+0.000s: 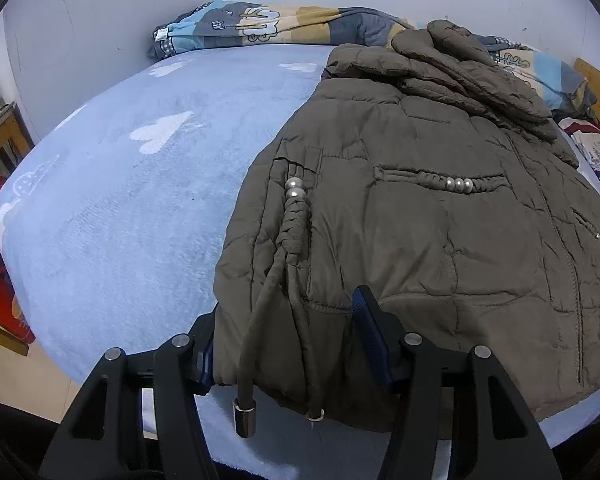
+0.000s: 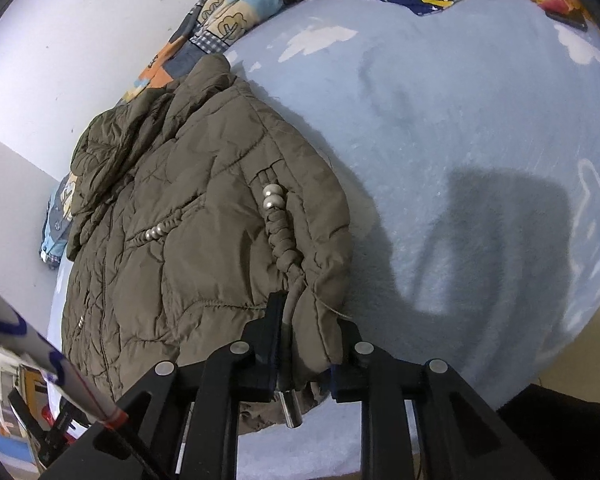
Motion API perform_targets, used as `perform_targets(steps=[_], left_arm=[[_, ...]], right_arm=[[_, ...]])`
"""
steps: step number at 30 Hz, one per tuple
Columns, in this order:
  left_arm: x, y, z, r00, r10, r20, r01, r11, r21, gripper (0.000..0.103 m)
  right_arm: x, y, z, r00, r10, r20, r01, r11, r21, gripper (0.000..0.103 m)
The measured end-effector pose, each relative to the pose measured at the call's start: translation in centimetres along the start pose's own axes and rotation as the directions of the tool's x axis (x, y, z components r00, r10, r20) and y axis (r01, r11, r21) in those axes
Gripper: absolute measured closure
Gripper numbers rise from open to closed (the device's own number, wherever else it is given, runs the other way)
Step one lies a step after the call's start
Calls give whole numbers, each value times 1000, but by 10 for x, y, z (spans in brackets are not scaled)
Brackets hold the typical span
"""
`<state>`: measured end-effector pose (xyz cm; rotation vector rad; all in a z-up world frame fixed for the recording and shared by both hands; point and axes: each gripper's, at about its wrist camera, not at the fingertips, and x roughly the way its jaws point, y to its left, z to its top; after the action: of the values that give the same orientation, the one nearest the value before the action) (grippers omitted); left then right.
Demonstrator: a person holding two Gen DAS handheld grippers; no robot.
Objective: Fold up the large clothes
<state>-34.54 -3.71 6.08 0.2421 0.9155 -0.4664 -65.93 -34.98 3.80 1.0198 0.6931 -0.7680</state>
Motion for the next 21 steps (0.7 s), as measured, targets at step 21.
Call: perform_targets(steps=[21], left_arm=[[2, 7, -3, 999, 43, 12, -43, 999, -32, 27]], right_arm=[[-4, -12, 2, 990, 138, 6, -138, 986, 90, 67]])
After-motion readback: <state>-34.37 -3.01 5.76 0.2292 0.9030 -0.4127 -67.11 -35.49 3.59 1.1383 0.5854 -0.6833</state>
